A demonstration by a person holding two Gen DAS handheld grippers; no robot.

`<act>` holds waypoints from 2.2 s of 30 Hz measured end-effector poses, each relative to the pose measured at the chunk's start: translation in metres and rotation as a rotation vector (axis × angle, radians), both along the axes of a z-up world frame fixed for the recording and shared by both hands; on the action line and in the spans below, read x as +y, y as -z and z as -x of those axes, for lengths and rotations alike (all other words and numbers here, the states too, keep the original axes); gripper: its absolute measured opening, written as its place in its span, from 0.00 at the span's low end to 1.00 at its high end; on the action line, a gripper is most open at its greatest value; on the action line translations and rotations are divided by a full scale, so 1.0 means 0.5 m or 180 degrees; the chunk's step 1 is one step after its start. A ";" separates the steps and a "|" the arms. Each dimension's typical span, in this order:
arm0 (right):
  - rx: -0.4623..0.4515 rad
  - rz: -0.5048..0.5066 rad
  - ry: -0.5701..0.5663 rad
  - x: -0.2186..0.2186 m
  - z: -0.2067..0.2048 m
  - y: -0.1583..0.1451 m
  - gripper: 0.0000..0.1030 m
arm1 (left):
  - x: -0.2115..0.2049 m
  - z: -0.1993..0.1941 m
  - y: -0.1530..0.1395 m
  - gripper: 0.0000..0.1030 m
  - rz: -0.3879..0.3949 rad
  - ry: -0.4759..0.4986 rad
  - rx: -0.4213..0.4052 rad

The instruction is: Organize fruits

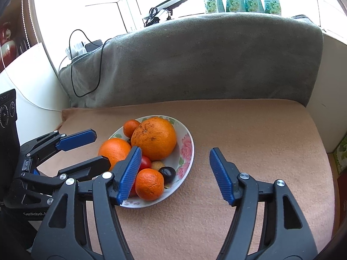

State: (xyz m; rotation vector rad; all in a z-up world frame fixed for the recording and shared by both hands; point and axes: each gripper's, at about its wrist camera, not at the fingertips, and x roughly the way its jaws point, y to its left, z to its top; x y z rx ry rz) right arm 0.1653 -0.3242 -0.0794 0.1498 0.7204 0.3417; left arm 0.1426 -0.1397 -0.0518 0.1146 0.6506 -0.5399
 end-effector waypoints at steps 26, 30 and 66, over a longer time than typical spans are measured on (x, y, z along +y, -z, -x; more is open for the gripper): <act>0.0085 0.0140 0.0208 0.027 0.050 -0.009 0.92 | 0.069 0.034 0.025 0.80 -0.0064 -0.0449 0.0228; 0.0091 0.0232 0.0340 0.039 0.067 -0.020 0.92 | 0.093 0.041 0.027 0.80 -0.0011 -0.0545 0.0238; -0.0428 0.0475 0.0665 0.089 0.224 -0.104 1.00 | 0.204 0.204 -0.028 0.84 -0.0019 -0.1021 -0.0039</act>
